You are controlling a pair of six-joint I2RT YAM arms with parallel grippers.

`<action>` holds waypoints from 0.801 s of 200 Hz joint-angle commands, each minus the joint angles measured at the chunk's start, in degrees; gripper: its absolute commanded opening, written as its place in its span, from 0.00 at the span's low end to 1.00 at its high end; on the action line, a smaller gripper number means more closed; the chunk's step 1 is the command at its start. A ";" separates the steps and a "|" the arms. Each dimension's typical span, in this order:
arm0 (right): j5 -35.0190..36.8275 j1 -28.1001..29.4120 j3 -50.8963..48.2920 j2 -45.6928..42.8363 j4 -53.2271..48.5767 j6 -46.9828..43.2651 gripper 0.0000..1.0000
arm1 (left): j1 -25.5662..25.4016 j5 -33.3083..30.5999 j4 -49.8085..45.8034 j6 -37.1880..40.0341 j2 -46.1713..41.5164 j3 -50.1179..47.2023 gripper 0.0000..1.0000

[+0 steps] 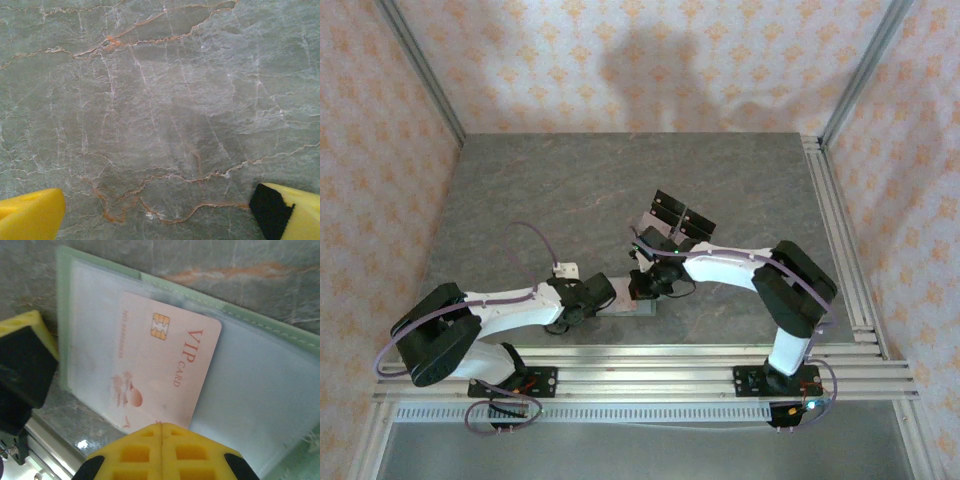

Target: Put the credit cards into the card holder

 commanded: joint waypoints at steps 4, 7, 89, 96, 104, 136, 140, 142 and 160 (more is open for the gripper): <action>3.38 -0.72 -0.64 -2.34 -2.78 -1.04 0.01 | -0.83 1.45 1.41 -0.68 0.91 -1.51 1.00; 3.54 -0.75 -0.64 -2.29 -2.96 -1.08 0.01 | -0.85 1.37 1.40 -0.67 0.90 -1.55 1.00; 3.18 -0.60 0.12 1.96 -3.98 -1.60 0.00 | -1.13 1.36 1.79 -0.77 0.89 -1.61 1.00; 3.11 -0.52 0.26 2.28 -3.91 -1.56 0.00 | -1.14 1.36 1.80 -0.76 0.97 -1.59 1.00; 3.02 -0.50 0.45 2.60 -3.82 -1.67 0.00 | -1.14 1.28 1.88 -0.76 0.89 -1.59 1.00; 2.56 0.10 1.90 3.98 -4.06 -1.88 0.00 | -1.13 1.39 2.23 -0.76 0.95 -1.68 1.00; 2.49 0.19 2.14 4.11 -4.08 -1.90 0.00 | -1.12 1.46 2.31 -0.83 1.06 -1.69 1.00; 2.43 0.24 2.23 4.24 -4.08 -1.86 0.00 | -1.14 1.52 2.32 -0.78 1.07 -1.68 1.00; 1.99 0.64 3.24 5.21 -4.30 -1.91 0.00 | -1.22 1.55 2.56 -0.88 1.26 -1.68 1.00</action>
